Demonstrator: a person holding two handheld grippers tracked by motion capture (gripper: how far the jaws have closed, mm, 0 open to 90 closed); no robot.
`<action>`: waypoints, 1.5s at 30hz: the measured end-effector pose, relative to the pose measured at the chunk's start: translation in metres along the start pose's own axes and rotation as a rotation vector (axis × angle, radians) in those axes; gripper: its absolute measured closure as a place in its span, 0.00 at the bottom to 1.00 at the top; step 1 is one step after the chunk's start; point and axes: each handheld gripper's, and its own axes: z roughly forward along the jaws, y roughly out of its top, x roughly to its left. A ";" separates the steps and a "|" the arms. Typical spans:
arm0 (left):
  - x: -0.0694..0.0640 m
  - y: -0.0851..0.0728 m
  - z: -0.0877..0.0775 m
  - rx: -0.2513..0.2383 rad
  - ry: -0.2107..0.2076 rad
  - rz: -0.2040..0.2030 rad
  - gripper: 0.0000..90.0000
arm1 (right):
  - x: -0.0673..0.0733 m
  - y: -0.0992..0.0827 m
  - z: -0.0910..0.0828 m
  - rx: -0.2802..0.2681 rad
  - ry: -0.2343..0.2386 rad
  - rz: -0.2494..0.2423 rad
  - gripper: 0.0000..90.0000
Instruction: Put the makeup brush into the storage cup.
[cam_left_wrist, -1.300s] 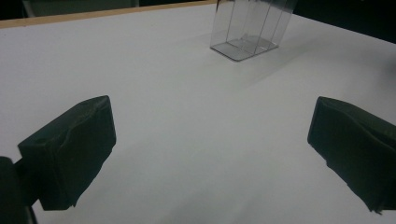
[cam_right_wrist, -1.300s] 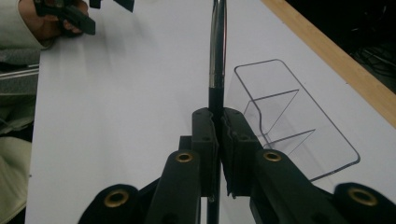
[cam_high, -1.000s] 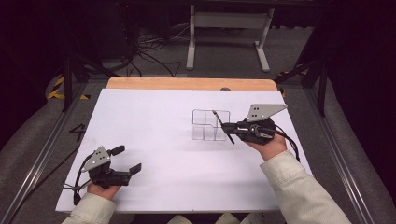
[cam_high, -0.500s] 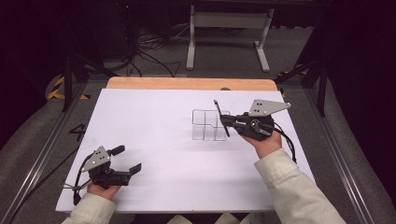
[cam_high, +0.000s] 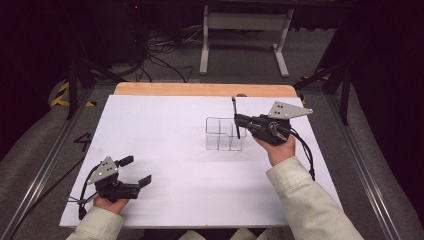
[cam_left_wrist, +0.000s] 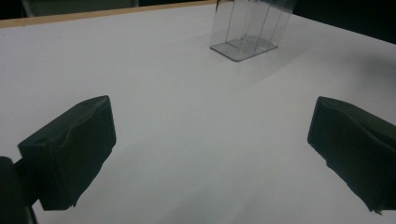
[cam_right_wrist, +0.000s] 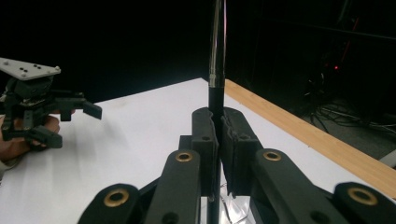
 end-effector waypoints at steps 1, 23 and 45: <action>0.000 0.000 0.000 0.000 0.000 0.000 0.02 | -0.001 0.000 0.001 -0.011 0.006 0.008 0.94; 0.000 0.000 0.000 0.003 -0.002 0.000 0.02 | -0.022 -0.007 0.027 -0.088 -0.067 0.025 0.94; 0.000 0.000 0.000 0.002 -0.004 0.000 0.02 | -0.030 -0.015 0.048 -0.123 -0.109 0.041 0.94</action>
